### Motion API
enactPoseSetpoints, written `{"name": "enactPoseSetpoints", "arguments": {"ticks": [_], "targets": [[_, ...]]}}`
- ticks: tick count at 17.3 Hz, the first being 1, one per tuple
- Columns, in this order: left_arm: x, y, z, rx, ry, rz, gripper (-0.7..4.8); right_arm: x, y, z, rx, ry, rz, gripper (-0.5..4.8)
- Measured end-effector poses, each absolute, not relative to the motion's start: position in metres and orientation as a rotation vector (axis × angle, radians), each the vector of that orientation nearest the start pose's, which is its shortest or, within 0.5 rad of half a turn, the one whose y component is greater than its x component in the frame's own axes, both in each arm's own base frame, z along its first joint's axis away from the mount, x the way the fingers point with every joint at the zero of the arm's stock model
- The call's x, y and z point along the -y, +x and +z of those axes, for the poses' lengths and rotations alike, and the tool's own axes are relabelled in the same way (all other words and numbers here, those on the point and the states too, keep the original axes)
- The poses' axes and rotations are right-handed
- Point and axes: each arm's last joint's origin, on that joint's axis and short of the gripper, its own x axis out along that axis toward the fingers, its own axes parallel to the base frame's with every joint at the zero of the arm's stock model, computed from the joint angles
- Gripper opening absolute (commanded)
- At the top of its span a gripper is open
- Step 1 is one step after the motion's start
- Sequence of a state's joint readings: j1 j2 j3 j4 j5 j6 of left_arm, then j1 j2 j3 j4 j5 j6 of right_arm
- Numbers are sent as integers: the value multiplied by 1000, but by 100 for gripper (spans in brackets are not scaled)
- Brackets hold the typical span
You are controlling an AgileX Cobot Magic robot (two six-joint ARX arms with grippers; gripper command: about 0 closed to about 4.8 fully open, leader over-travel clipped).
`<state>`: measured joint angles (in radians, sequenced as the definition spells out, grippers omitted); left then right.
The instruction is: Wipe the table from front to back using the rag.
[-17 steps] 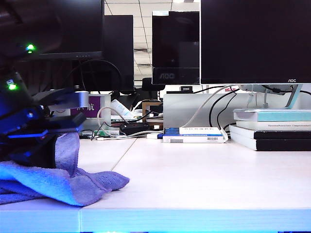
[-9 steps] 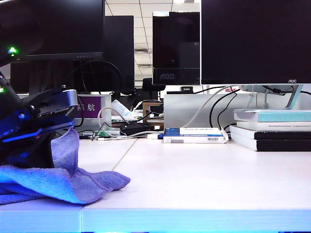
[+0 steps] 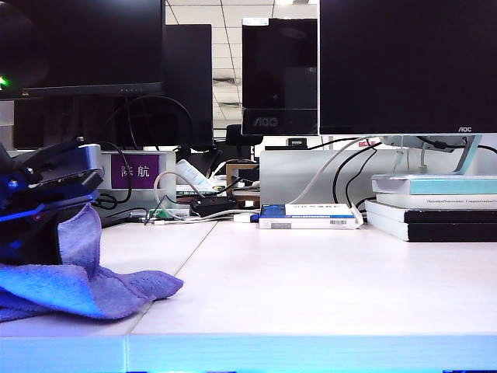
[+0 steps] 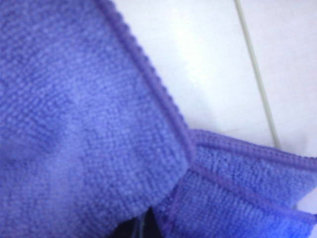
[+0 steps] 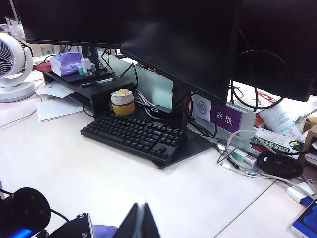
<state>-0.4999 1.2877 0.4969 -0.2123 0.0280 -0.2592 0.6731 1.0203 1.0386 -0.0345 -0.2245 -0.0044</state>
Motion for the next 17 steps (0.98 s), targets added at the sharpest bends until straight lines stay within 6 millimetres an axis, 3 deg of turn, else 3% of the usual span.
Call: {"name": "enactPoseSetpoints", "arguments": {"ticks": [1, 2, 3, 4, 8, 12, 13, 14, 15, 17], "targets": [[103, 187, 144, -1037, 10, -356, 5, -143, 169, 391, -14, -8, 898, -1], [103, 187, 144, -1040, 12, -356, 142, -143, 169, 391, -14, -8, 898, -1], [104, 189, 147, -1042, 21, -354, 242, -143, 169, 391, -14, -8, 898, -1], [105, 190, 150, -1041, 21, -360, 306, -143, 169, 391, -14, -8, 898, -1], [104, 196, 164, -1078, 81, -291, 310, -144, 170, 391, -17, -8, 898, -1], [115, 215, 211, -1004, 81, -316, 302, -147, 175, 387, -43, -14, 898, -1], [116, 218, 219, -996, 84, -321, 260, -147, 175, 387, -42, -14, 898, -1], [118, 221, 233, -976, 82, -327, 171, -147, 175, 387, -42, -14, 898, -1], [119, 224, 241, -956, 80, -332, 0, -148, 175, 387, -42, -14, 898, -1], [121, 228, 259, -906, 79, -347, -7, -148, 175, 387, -42, -14, 898, -1]]}}
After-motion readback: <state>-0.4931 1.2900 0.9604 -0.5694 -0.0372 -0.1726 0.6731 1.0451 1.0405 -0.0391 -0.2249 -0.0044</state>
